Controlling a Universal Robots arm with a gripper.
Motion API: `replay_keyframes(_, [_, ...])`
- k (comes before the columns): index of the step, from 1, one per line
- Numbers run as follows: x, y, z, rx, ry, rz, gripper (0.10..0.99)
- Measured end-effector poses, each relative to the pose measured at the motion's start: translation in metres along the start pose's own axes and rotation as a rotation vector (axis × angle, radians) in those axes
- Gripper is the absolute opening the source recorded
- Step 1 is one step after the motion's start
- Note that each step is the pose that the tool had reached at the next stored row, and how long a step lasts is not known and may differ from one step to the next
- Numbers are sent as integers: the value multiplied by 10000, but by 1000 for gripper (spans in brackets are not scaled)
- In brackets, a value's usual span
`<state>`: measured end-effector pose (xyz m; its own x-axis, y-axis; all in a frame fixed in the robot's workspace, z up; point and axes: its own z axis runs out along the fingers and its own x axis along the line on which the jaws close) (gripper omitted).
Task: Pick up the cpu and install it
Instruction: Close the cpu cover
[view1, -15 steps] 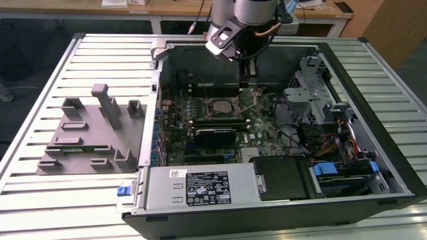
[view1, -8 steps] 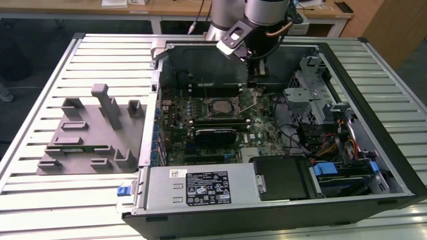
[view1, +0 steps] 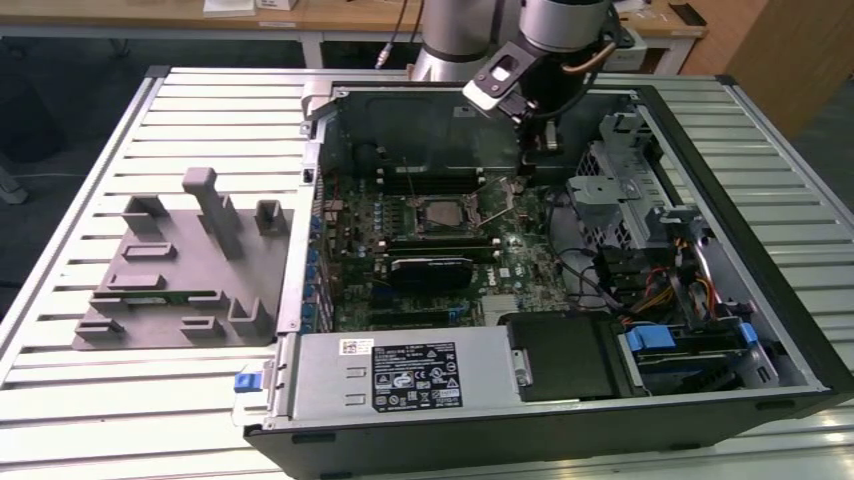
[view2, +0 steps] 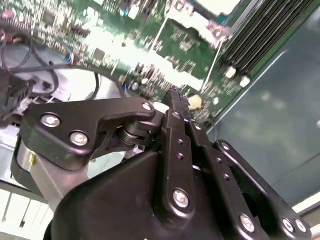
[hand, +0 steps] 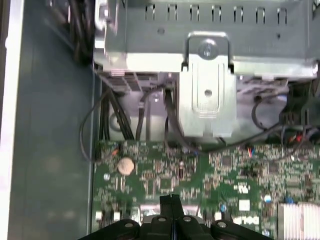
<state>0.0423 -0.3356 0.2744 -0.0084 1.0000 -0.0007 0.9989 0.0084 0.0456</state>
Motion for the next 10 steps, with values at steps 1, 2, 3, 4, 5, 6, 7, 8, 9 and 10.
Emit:
replay_keyframes(1, [0,26,6,11,0,0,106])
replay_keyframes(2, [-1,48,15,24,-1,0,106])
replay_keyframes(3, [-1,67,30,40,-1,0,106])
replay_keyframes(4, [-1,85,50,58,-1,-1,106])
replay_keyframes(5, [-1,98,69,73,-1,0,106])
replay_keyframes(6, [-1,109,88,86,1,0,106])
replay_keyframes(7, [-1,117,106,97,1,0,106])
replay_keyframes(8, [-1,122,125,106,0,-1,106])
replay_keyframes(9, [-1,123,143,113,0,0,106])
replay_keyframes(10, [-1,124,161,119,0,0,106])
